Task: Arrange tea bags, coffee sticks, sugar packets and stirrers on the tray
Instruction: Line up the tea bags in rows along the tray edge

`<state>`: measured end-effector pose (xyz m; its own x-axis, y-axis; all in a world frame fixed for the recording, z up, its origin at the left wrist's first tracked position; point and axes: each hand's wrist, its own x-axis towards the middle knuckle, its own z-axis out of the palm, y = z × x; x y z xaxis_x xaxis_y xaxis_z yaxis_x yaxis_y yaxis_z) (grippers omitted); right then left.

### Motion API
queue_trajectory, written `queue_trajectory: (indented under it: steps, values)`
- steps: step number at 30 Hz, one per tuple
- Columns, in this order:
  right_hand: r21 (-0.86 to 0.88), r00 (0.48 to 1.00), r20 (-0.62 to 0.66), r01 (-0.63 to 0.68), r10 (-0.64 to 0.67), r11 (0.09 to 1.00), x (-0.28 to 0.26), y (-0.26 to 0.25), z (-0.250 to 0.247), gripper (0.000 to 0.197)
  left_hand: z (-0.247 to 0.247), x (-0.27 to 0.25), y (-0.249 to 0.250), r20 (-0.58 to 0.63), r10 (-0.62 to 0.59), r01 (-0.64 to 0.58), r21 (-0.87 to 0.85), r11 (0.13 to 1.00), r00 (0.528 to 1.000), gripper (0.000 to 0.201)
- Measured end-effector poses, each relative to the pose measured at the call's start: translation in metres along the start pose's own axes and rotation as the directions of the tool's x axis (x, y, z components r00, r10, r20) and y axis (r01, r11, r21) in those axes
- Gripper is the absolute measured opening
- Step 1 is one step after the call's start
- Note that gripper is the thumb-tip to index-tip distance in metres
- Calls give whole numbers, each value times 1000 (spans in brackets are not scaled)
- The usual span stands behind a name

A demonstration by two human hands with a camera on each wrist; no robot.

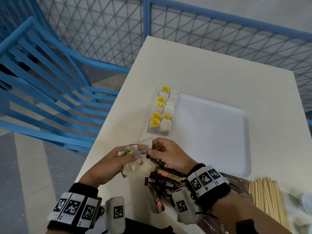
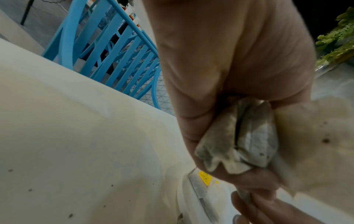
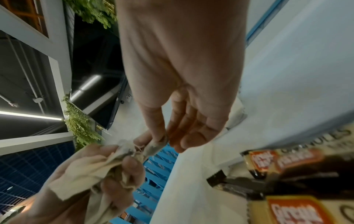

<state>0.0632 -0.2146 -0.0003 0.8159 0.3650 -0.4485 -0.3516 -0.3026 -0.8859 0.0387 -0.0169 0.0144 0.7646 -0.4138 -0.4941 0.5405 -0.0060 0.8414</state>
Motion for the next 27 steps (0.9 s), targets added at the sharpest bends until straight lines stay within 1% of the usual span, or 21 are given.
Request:
queue_trajectory:
  steps: [2, 4, 6, 8, 10, 12, 13, 16, 20, 22, 27]
  values:
    - [62, 999, -30, -11, 13, 998, 3, 4, 0, 10, 1, 2, -1, -16, -2, 2, -8, 1000, 1000, 48]
    - [82, 997, -68, -35, 41, 996, 7, 9, -1, 8, 0, 3, -2, -47, -1, 1, -18, 1000, 999, 48]
    - [31, 989, -140, -53, 57, 998, 13, 17, -5, 10, -2, 5, -2, -84, -6, 3, -35, 999, 996, 45]
    - [-23, 967, -248, -71, 64, 997, 20, 23, -10, 10, -5, 7, -3, -111, -1, -6, -68, 998, 994, 40]
    - [-9, 948, -310, -76, 70, 997, 26, 25, -16, 4, -7, 8, -3, -136, 7, -25, -130, 991, 991, 31]
    - [-31, 941, -331, -83, 68, 996, 32, 26, -19, 13, -9, 10, -2, -167, -2, -32, -199, 979, 986, 18]
    - [-51, 939, -336, -98, 75, 994, 35, 26, -20, 14, -10, 10, -2, -174, -14, -24, -212, 977, 985, 16]
    - [-110, 936, -338, -138, 94, 984, 44, 25, -20, 11, -10, 10, -2, -160, -52, 23, -179, 984, 986, 23]
    - [-135, 928, -354, -172, 115, 976, 53, 27, -15, 13, -7, 11, -2, -156, -75, 49, -165, 985, 985, 23]
    - [-146, 918, -383, -170, 102, 975, 55, 27, -12, 12, -5, 12, -2, -158, -78, 52, -165, 985, 984, 23]
    - [-119, 896, -440, -124, 60, 985, 52, 23, -8, 20, -2, 14, -3, -158, -88, 63, -160, 985, 984, 24]
